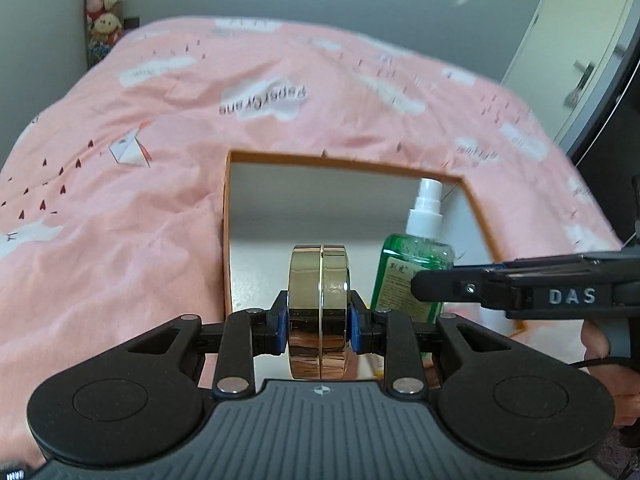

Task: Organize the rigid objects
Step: 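Lower the spray bottle and gold compact into the orange box with both tools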

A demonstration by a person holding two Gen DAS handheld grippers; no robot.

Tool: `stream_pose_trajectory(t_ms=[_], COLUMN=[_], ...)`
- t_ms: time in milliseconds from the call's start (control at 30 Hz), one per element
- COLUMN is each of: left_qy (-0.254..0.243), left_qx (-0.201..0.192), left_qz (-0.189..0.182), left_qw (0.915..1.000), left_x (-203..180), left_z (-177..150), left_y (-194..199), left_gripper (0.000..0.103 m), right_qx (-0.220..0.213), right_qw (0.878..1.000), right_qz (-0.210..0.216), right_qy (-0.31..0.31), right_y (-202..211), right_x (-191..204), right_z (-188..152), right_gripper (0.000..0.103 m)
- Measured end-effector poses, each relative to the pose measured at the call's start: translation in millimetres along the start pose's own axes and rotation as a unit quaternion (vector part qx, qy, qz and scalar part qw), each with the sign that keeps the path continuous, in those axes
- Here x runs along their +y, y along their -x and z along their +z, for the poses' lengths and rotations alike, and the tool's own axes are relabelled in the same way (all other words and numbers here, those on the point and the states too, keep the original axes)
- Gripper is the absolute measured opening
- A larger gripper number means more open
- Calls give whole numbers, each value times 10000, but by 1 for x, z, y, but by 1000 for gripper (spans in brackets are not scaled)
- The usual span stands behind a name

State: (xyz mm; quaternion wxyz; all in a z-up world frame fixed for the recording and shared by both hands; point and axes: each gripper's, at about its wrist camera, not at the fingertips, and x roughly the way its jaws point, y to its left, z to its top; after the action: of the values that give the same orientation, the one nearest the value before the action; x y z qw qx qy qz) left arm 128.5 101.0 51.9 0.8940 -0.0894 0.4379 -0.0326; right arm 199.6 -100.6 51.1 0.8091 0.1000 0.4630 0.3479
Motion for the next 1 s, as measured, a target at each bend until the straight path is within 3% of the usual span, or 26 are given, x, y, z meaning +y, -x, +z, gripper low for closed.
stream_pose_trajectory(t_ms=[167, 300, 667, 833, 1000], left_qy=[-99, -173, -213, -224, -323], left_qx=[270, 347, 518, 540, 613], left_qz=[197, 299, 540, 594, 608], left_qw=[9994, 9988, 9970, 9965, 9957], left_x=[2, 3, 14, 16, 13], left_z=[3, 4, 9, 10, 9], left_y=[-24, -28, -38, -40, -45], left_gripper=[31, 31, 31, 31, 31], right_qx=[498, 815, 1906, 2001, 1561], right_qw=[9981, 9935, 9763, 9759, 9873], right_qz=[49, 379, 545, 454, 140], right_qy=[-356, -699, -870, -747, -277], right_y=[-50, -86, -158, -166, -141], right_x=[-30, -44, -44, -38, -29], right_z=[11, 16, 18, 18, 25], right_gripper=[29, 29, 29, 32, 32])
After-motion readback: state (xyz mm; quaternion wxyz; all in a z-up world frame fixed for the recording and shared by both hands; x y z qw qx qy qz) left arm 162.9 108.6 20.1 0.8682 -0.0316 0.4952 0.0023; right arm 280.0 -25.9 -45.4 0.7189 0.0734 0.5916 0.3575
